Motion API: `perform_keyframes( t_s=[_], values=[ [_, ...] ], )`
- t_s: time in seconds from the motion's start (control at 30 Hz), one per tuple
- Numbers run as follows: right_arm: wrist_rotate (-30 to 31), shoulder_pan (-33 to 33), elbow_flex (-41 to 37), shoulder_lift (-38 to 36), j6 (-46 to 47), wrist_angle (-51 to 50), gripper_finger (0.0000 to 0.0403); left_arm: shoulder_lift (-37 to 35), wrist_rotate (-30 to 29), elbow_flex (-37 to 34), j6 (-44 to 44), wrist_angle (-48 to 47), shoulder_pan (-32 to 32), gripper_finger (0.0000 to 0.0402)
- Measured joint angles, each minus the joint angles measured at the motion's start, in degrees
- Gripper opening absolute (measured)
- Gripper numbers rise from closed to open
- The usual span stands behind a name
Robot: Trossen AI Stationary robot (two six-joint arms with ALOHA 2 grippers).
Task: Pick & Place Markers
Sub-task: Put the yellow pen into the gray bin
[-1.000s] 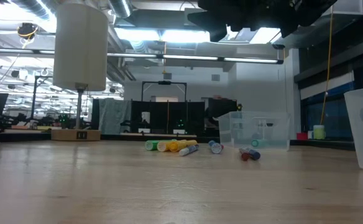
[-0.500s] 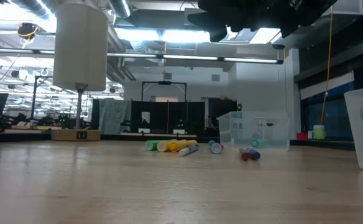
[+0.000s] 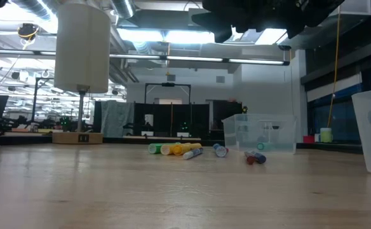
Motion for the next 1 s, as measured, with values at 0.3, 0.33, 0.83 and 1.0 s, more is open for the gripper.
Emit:
perform_keyframes(
  t_s=[0.3, 0.33, 0.83, 1.0],
  values=[
    [0.0, 0.0, 0.0, 0.0, -0.5, 0.0, 0.0255, 1.8, 3.9, 0.0, -2.7, 0.3, -1.4, 0.0024],
    [0.0, 0.0, 0.0, 0.0, -0.5, 0.0, 0.0255, 2.2, 3.9, 0.0, -3.3, 0.4, -1.9, 0.0024],
    [0.0, 0.0, 0.0, 0.0, -0.5, 0.0, 0.0255, 8.6, 1.0, 0.0, -7.6, 3.3, -4.9, 0.0024],
    [0.0, 0.0, 0.0, 0.0, -0.5, 0.0, 0.0255, 10.6, 1.0, 0.0, -9.6, 3.7, -4.9, 0.0024]
  ],
)
